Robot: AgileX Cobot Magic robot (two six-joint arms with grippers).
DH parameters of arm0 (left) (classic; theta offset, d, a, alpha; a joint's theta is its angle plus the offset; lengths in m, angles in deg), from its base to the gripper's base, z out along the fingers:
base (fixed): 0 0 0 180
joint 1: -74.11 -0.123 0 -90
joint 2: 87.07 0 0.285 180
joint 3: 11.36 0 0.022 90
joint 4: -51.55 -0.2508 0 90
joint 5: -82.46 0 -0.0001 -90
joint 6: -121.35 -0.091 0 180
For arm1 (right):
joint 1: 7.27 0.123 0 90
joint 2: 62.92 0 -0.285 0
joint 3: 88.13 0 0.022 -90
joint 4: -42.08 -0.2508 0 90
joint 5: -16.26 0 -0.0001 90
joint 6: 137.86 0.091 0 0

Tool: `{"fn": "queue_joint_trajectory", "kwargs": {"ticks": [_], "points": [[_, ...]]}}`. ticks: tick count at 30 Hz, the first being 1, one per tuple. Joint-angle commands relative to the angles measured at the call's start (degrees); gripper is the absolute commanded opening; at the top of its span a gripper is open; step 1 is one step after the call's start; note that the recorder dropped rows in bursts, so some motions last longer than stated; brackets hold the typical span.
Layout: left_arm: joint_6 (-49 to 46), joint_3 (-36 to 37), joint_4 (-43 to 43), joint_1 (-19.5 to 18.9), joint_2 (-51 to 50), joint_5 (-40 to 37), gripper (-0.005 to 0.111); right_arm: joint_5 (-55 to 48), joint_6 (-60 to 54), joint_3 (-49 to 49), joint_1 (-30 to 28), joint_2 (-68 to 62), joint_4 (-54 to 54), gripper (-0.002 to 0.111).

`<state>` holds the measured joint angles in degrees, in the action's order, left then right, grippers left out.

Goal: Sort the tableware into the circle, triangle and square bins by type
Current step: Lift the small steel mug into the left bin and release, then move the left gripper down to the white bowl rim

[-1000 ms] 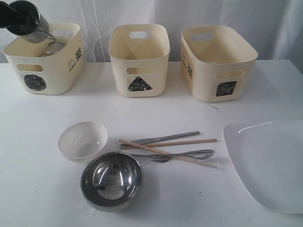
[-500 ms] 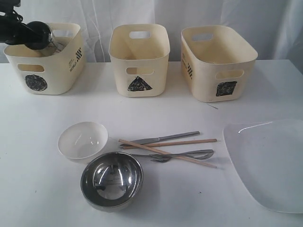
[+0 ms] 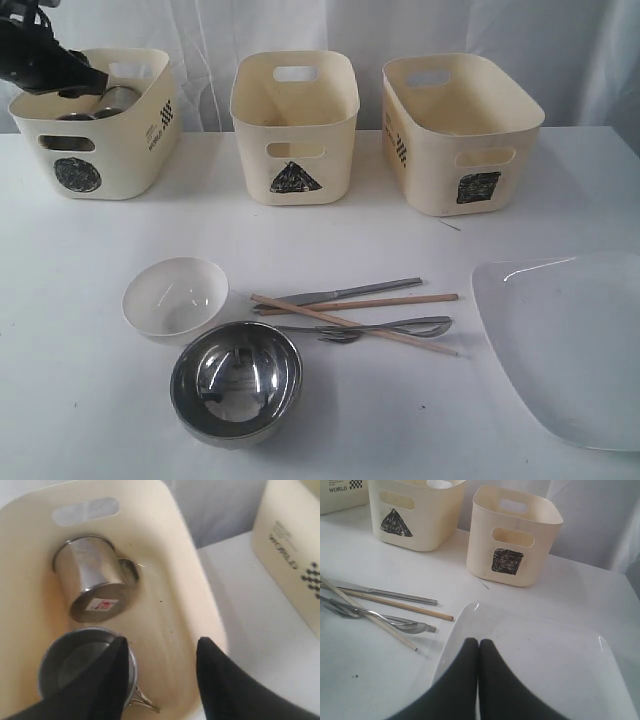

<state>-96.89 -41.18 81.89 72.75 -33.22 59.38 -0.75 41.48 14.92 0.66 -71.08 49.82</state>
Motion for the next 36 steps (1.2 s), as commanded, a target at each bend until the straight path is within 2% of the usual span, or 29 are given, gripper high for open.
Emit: {"fn": "queue_joint_trajectory", "kwargs": {"ticks": [1,6,9,14,21,26,29,31,34,36], "points": [[0.1,-0.4,0.8,-0.1,4.5,-11.0,0.044,0.4,0.2,-0.3,0.1,0.4,0.0,0.0],[0.3,3.2,1.2,-0.1,10.0,-19.5,0.04,0.4,0.2,-0.3,0.1,0.4,0.0,0.0],[0.8,8.6,1.9,-0.1,14.2,-20.9,0.04,0.4,0.2,-0.3,0.1,0.4,0.0,0.0],[0.3,21.7,4.7,-0.1,22.3,-21.1,0.04,0.4,0.2,-0.3,0.1,0.4,0.0,0.0],[-2.7,37.4,9.4,-0.1,31.7,-14.6,0.04,0.4,0.2,-0.3,0.1,0.4,0.0,0.0],[-9.2,43.8,19.8,1.0,33.2,-15.4,0.041,0.4,0.2,-0.3,0.1,0.4,0.0,0.0],[-12.4,46.5,22.4,4.1,33.0,-13.0,0.048,0.4,0.2,-0.3,0.1,0.4,0.0,0.0],[-13.1,48.2,21.8,6.2,33.0,-8.1,0.054,0.4,0.2,-0.3,0.1,0.4,0.0,0.0],[-13.1,50.4,21.5,7.5,33.0,-2.5,0.063,0.4,0.2,-0.3,0.1,0.4,0.0,0.0],[-13.1,51.1,21.5,7.8,32.2,-2.0,0.065,0.4,0.2,-0.3,0.1,0.4,0.0,0.0]]}}
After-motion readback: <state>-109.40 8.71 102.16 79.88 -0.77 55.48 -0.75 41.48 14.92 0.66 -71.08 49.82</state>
